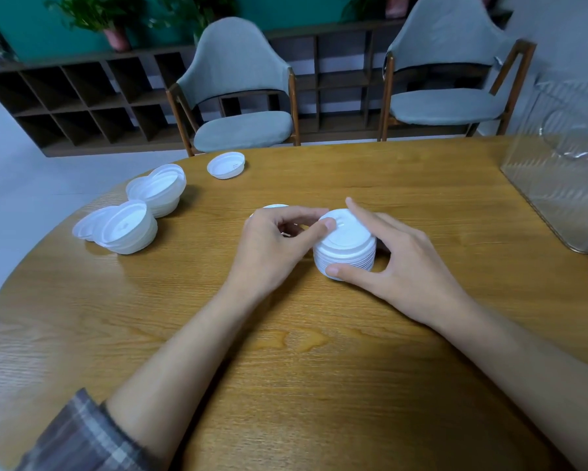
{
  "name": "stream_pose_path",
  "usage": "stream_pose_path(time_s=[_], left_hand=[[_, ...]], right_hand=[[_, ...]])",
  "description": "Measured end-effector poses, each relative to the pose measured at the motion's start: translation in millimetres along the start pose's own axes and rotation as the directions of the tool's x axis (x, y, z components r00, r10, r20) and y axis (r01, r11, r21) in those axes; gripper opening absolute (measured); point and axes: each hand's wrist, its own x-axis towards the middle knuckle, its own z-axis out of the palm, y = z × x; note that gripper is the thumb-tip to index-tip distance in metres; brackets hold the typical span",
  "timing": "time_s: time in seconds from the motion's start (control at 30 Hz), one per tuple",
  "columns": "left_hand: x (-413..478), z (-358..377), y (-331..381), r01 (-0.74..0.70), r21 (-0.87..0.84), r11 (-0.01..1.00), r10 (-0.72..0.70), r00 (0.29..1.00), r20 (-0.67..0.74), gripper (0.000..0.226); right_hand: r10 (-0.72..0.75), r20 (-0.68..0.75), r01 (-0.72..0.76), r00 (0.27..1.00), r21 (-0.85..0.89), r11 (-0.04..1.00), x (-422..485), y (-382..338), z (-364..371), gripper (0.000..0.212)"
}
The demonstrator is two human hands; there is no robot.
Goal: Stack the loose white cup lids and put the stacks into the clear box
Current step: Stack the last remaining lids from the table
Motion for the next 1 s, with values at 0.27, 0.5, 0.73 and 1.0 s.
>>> stream_pose_path(time_s=[0.27, 0.5, 0.73, 1.0], left_hand=[[-0.1, -3.1, 3.6, -0.014, 0.043, 0.999, 0.012, 0.999, 0.038, 0.014], [5.8, -21.1, 0.8, -0.116, 0.303, 0.946, 0.185, 0.96, -0.211, 0.012], [13.2, -37.4, -17.9, -0.023, 0.627, 0.778, 0.075, 0.996, -0.057, 0.042], [13.6, -34.3, -20.7, -0.013, 0.675, 0.737, 0.051, 0.998, -0.037, 0.035]], right_hand=[[-0.002, 0.0, 0.002, 1.0, -0.006, 1.0, 1.8, 4.0, 3.9, 0.097], [0.0, 0.002, 0.0, 1.0, -0.03, 1.0, 1.0, 0.7, 3.0, 0.097], [0.006, 0.014, -0.006, 1.0, -0.033, 0.999, 1.8, 0.1, 2.6, 0.096], [0.016, 0.021, -0.015, 1.0, -0.033, 0.999, 1.4, 0.7, 1.4, 0.097]])
